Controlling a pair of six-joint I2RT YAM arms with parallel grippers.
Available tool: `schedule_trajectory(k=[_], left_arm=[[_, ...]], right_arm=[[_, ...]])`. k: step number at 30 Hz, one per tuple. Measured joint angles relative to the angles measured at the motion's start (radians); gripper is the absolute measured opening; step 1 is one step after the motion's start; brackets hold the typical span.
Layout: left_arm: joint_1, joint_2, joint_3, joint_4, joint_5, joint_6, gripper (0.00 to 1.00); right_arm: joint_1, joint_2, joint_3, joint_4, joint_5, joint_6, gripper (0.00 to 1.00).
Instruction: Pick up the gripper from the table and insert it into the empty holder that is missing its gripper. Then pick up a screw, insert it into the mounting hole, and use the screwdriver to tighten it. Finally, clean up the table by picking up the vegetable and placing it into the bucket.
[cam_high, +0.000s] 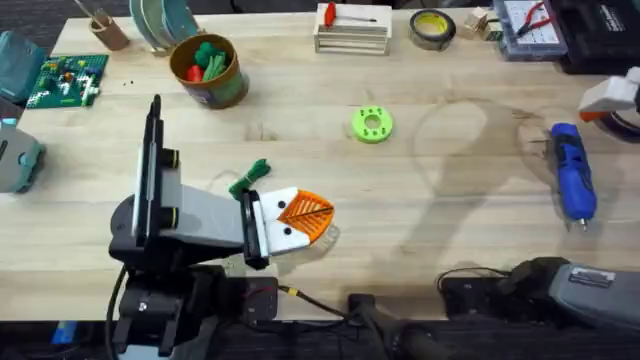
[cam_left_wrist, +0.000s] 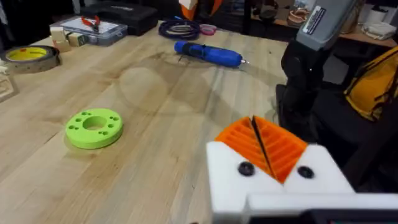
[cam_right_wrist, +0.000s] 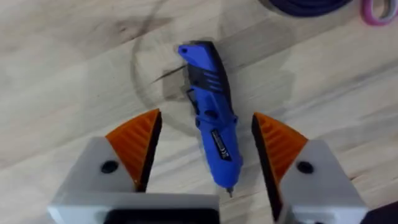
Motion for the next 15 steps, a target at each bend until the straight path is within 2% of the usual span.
schedule_trajectory(k=[6,15], left_arm=[[0.0,0.0,0.0,0.0,0.0,0.0,0.016],[0.0,0.0,0.0,0.0,0.0,0.0,0.016]], right_arm=[[0.0,0.037,-0.005,-0.019,-0.004,-0.157,0.866],[0.0,0.105,-0.009,-0.011,-0.004,-0.219,0.867]])
